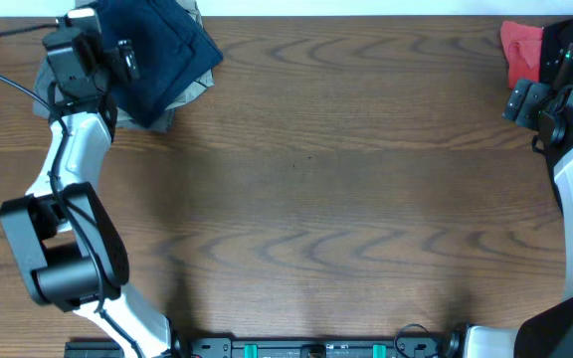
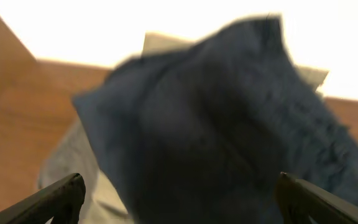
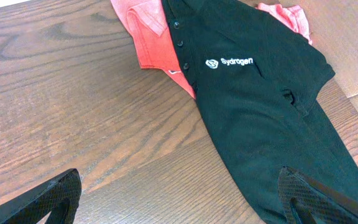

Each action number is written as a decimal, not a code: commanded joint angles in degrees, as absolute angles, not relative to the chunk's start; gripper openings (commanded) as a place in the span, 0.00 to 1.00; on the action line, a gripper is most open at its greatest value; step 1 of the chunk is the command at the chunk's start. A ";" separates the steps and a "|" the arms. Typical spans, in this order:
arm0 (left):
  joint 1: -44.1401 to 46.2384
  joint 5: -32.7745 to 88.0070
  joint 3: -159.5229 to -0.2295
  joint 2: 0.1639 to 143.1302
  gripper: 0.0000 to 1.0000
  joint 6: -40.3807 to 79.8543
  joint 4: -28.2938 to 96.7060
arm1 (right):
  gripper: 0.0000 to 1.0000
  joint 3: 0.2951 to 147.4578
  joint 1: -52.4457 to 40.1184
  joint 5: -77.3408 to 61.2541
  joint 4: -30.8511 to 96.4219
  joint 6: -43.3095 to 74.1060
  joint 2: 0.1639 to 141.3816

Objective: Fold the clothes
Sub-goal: 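Lower the shorts onto the stack and press them flat with the left gripper, then open the left gripper and withdraw it down-left from the stack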

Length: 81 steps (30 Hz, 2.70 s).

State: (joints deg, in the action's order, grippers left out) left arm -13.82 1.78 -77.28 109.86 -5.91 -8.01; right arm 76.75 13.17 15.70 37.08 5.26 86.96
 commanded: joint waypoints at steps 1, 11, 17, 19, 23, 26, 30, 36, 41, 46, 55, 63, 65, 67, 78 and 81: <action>-13.76 2.37 -77.36 113.47 0.98 -3.53 -7.22 | 0.99 76.82 13.32 16.25 37.10 5.69 87.18; -13.82 2.37 -77.36 121.32 0.98 -3.53 -2.70 | 0.99 76.82 13.32 16.25 37.08 5.69 87.18; -13.80 2.37 -77.36 117.14 0.98 -3.44 -1.08 | 0.99 76.82 13.32 16.25 37.10 5.69 87.18; -13.80 2.37 -77.36 114.39 0.98 -3.29 -2.00 | 0.99 76.82 13.32 16.25 37.10 5.69 87.18; -13.87 2.11 -77.36 110.04 0.98 -3.31 -7.99 | 0.99 76.82 13.32 16.25 37.10 5.69 87.18; -13.98 2.09 -77.36 109.32 0.98 -3.33 -12.43 | 0.99 76.82 13.32 16.25 37.10 5.69 87.18; -14.52 1.91 -77.36 110.34 0.98 -3.36 -14.52 | 0.99 76.82 13.32 16.27 37.10 5.69 87.18; -16.80 1.89 -77.36 115.70 0.98 -3.38 -16.75 | 0.99 76.82 13.32 16.25 37.08 5.69 87.18; -19.49 1.93 -77.36 120.79 0.98 -3.29 -14.81 | 0.99 76.82 13.32 16.27 37.10 5.69 87.18; -20.73 2.00 -77.36 120.81 0.98 1.63 -12.93 | 0.99 76.82 13.32 16.25 37.10 5.69 87.18; -18.79 5.41 -77.36 109.80 0.98 2.96 -10.76 | 0.99 76.82 13.32 16.25 37.10 5.69 87.18; -15.70 6.31 -77.36 91.61 0.98 15.97 3.09 | 0.99 76.82 13.32 16.27 37.10 5.69 87.18; -15.38 9.30 -77.36 86.83 0.98 20.69 9.72 | 0.99 76.82 13.32 16.25 37.10 5.69 87.18; -15.40 13.74 -77.36 82.43 0.98 23.99 16.32 | 0.99 76.82 13.32 16.25 37.10 5.69 87.18; -15.40 20.12 -74.06 60.12 0.98 19.81 50.92 | 0.99 76.82 13.32 16.27 37.08 5.69 87.18; -15.40 20.18 -68.82 52.64 0.98 19.79 52.69 | 0.99 76.82 13.32 16.27 37.10 5.69 87.18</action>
